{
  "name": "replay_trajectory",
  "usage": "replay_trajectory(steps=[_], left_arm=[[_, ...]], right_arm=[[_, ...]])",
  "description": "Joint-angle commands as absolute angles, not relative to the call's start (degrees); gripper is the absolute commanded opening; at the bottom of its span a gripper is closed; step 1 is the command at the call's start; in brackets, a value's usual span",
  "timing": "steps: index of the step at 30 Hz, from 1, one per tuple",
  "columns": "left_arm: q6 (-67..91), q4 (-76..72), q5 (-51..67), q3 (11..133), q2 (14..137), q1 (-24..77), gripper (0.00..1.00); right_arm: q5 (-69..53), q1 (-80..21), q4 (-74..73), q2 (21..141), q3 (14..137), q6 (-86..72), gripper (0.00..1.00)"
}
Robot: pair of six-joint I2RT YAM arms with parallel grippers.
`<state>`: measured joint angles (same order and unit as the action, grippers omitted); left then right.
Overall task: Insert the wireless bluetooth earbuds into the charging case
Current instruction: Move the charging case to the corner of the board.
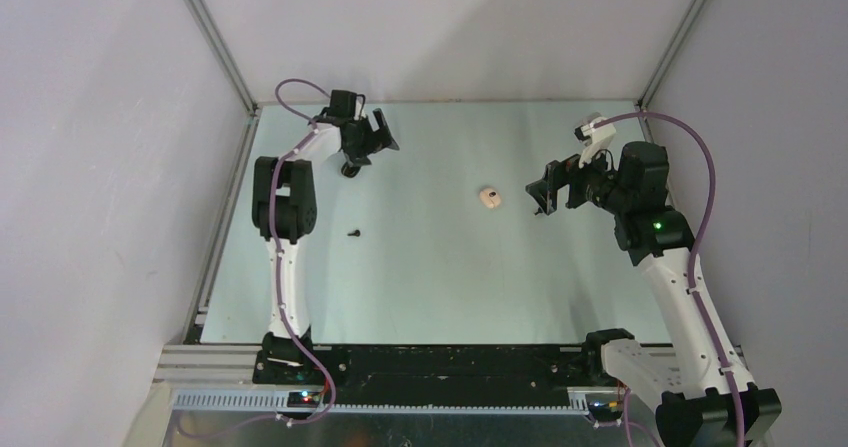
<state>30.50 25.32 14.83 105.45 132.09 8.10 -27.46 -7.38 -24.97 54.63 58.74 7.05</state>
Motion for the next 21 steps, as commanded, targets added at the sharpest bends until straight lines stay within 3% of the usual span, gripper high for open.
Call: replay_trajectory(steps=[1, 12, 21], left_arm=[[26.23, 31.64, 14.45, 109.26, 127.44, 7.49, 0.99], [16.58, 31.85, 4.32, 108.46, 117.82, 6.45, 0.99], [13.14, 40.01, 6.54, 118.21, 124.17, 1.67, 0.99]], right_arm=[[-28.63, -7.29, -23.18, 53.57, 60.20, 6.13, 0.99], [-29.14, -8.02, -23.16, 53.52, 59.95, 6.39, 0.99], [-29.43, -8.15, -23.42, 53.43, 59.96, 6.59, 0.99]])
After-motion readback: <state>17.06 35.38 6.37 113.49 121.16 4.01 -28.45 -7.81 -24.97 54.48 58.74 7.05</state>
